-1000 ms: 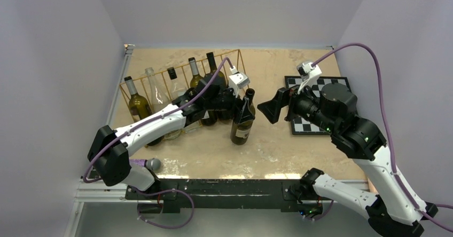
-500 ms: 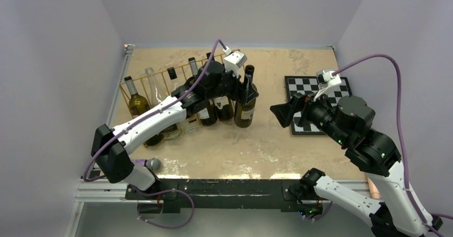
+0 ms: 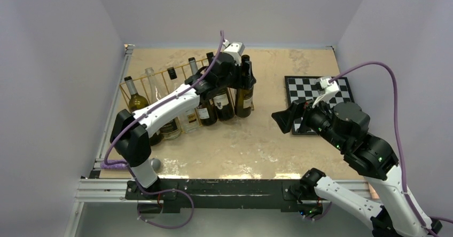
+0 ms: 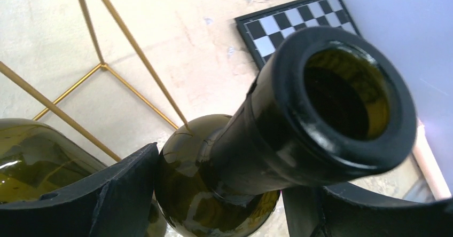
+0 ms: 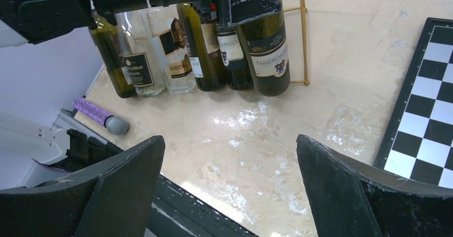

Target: Put the wine bottle on the wine rack

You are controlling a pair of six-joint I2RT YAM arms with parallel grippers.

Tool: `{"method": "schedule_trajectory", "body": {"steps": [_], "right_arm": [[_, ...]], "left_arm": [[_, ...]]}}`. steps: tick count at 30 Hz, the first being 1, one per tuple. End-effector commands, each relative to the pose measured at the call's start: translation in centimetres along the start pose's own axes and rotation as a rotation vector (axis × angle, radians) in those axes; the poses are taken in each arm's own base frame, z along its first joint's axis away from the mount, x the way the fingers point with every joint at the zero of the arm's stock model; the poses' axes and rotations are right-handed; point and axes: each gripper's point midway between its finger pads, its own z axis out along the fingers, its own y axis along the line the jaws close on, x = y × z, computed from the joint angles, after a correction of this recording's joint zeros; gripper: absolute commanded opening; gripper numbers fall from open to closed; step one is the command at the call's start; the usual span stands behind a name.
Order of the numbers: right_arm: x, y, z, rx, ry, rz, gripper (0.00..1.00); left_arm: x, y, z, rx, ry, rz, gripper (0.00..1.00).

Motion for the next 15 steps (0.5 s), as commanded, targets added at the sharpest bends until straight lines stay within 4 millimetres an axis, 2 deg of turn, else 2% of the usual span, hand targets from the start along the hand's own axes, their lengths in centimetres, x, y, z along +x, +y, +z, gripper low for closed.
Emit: {"method": "schedule_trajectory", "body": {"steps": [1,7,15], "right_arm": [[-0.2,-0.4,-0.4,0.018,-0.02,0.015,0.99],[0.7,-0.5,-0.4,0.015,-0.002,0.021,0.99],[2.7,-0.9,0.2,0.019,0.053,0.035,0.98]], "left_arm": [[-7.7,-1.3,-0.2,0.023,-0.227,-0.056,0.0],[-8.0,1.4,1.4,-0.019,-0.216,-0.122,0.0],[-6.3,3.5,3.0,-0.07,-0.165,-0.214,0.0]]}}
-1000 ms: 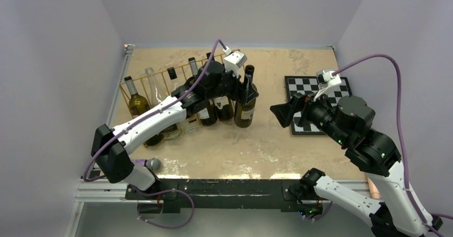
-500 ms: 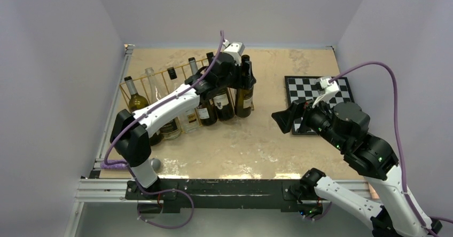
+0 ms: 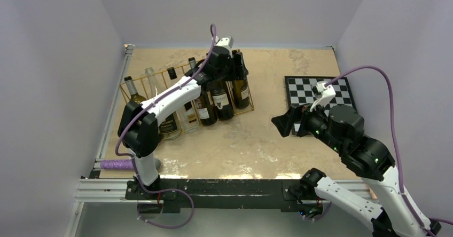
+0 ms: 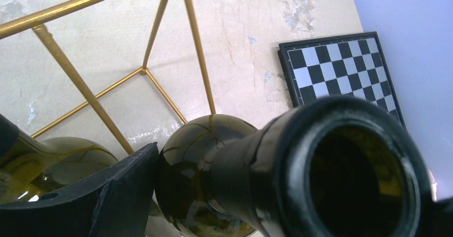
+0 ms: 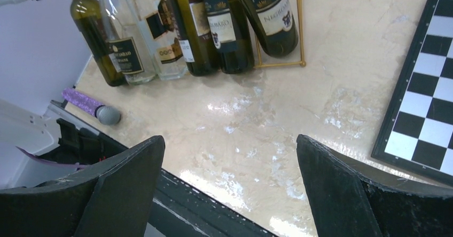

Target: Put the wine bottle on the wine rack

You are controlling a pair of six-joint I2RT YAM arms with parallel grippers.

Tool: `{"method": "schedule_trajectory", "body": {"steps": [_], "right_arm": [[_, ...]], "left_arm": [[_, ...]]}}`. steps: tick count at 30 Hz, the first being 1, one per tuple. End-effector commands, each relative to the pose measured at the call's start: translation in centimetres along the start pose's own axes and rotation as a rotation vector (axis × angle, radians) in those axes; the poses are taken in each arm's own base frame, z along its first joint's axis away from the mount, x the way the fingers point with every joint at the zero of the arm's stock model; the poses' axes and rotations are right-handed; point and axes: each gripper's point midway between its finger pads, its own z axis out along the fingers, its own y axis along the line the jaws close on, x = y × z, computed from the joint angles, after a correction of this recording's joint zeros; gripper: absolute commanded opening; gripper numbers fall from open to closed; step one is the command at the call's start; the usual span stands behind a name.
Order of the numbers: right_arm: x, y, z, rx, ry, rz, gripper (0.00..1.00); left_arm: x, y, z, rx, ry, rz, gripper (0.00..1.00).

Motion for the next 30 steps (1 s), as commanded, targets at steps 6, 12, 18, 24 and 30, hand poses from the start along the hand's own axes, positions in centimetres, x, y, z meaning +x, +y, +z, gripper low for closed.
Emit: {"method": "schedule_trajectory", "body": {"steps": [6,12,18,24,30], "right_arm": [[1.5,-0.1,0.5,-0.006,0.035,0.035,0.98],[1.6,0.0,0.5,-0.008,0.038,0.038,0.98],[1.8,0.1,0.8,-0.013,0.044,0.044,0.98],[1.8,0.2,0.9,-0.019,0.048,0.049,0.98],[2.0,-0.1,1.1,0.002,0.054,0.048,0.98]], "left_arm": [[-3.5,-1.9,0.0,0.036,-0.066,-0.15,0.0],[-3.0,-0.8,0.4,0.024,-0.016,-0.203,0.0],[-4.8,-1.4,-0.8,0.053,-0.048,-0.186,0.0],[-4.1,-1.6,-0.3,0.056,0.005,-0.168,0.0],[-1.9,-0.4,1.1,-0.012,0.112,-0.166,0.04]]}}
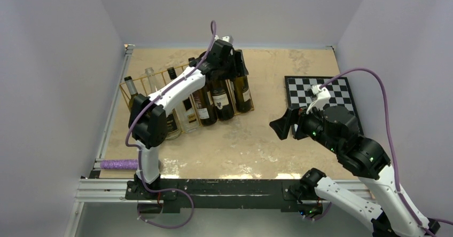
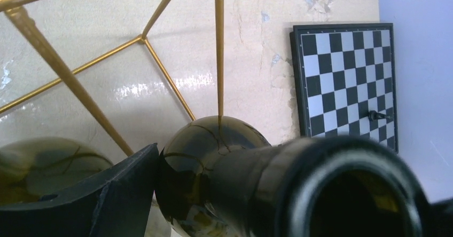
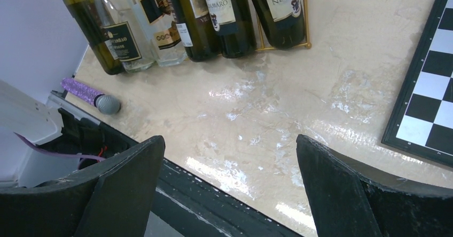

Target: Put the wine bottle on the wine rack

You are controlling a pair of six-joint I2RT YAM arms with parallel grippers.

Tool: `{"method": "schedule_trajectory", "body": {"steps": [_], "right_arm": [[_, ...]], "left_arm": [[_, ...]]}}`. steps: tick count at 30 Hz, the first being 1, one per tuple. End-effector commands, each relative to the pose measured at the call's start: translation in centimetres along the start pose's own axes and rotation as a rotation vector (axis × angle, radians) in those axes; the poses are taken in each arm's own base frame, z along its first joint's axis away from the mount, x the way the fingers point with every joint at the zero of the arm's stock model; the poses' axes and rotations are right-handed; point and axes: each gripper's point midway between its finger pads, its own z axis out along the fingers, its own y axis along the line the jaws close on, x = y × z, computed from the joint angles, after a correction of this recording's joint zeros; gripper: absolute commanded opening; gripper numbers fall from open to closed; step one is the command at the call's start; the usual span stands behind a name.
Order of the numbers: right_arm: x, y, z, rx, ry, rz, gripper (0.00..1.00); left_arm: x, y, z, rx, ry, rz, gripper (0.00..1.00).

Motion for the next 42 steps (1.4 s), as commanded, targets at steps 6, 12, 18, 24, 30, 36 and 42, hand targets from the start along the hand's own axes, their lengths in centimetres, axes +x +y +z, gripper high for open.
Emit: {"method": "schedule_trajectory", "body": {"steps": [6,12,18,24,30,36,42], "right_arm": [[-0.4,0.3,0.5,-0.004,-0.013,0.018,0.98],[-0.3,0.2,0.7,0.002,-0.006,0.019,0.98],[-0.4,0.2,0.9,0.007,-0.005,0.015,0.98],[-0.3,0.1,1.0,0.011,-0.005,0.013,0.98],[-0.3,0.2,1.1,0.005,-0.004,0.013,0.98],[0.0,0.1,1.3,0.01,0.004,0.012,0.98],[0.2,0.0,1.4,0.01,0.009,0.01,0.98]], "left_arm": [[-2.0,-1.2,-0.4,0.022,-0.035,-0.022,0.2],[-2.4,-0.3,-0.4,-0.027,-0.061,-0.021,0.56],[-3.0,0.2,-0.6,-0.054,-0.091,-0.007,0.72],[-3.1,0.8,-0.9,-0.073,-0.114,-0.001,0.79],[-3.6,1.8,-0.9,-0.137,-0.158,-0.021,0.81],[-3.9,2.5,-0.7,-0.227,-0.234,-0.015,0.81],[-3.0,3.2,-0.6,-0.285,-0.248,-0.027,0.82]]}}
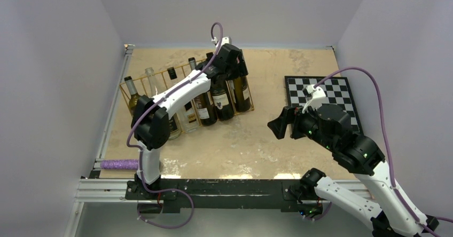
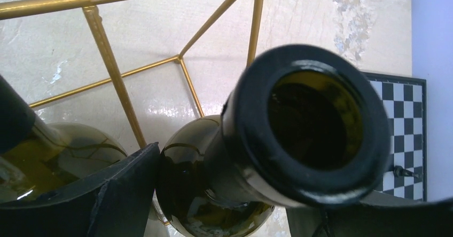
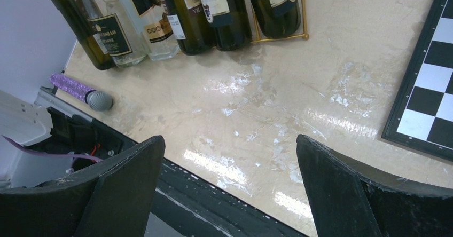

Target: Put the wine bottle on the wine rack

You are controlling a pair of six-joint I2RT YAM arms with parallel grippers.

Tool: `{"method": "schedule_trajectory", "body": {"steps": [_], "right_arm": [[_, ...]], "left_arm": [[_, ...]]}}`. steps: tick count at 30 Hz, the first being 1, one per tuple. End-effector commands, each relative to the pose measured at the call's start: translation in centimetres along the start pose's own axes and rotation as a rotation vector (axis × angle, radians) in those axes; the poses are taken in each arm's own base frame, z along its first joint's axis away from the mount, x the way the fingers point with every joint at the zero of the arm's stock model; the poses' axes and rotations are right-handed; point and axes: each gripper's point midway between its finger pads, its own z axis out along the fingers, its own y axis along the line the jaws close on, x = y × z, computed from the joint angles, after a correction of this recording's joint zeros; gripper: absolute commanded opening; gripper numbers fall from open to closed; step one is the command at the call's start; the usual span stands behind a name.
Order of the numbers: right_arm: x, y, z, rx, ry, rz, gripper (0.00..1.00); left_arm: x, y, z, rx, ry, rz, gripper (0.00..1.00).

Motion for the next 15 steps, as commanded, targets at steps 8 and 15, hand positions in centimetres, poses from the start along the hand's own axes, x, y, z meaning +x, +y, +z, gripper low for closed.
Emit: {"method": "schedule_trajectory", "body": {"steps": [8,15], "right_arm": [[-0.6,0.4,0.5,-0.017,-0.024,0.01,0.99],[-0.5,0.5,0.7,-0.019,-0.021,0.011,0.99]], "left_arm": [[-0.8,2.2,-0.8,-0.13,-0.089,0.022,0.87],[0.1,2.5,-0.9,-0.137,-0.088,0.035,0.94]]}}
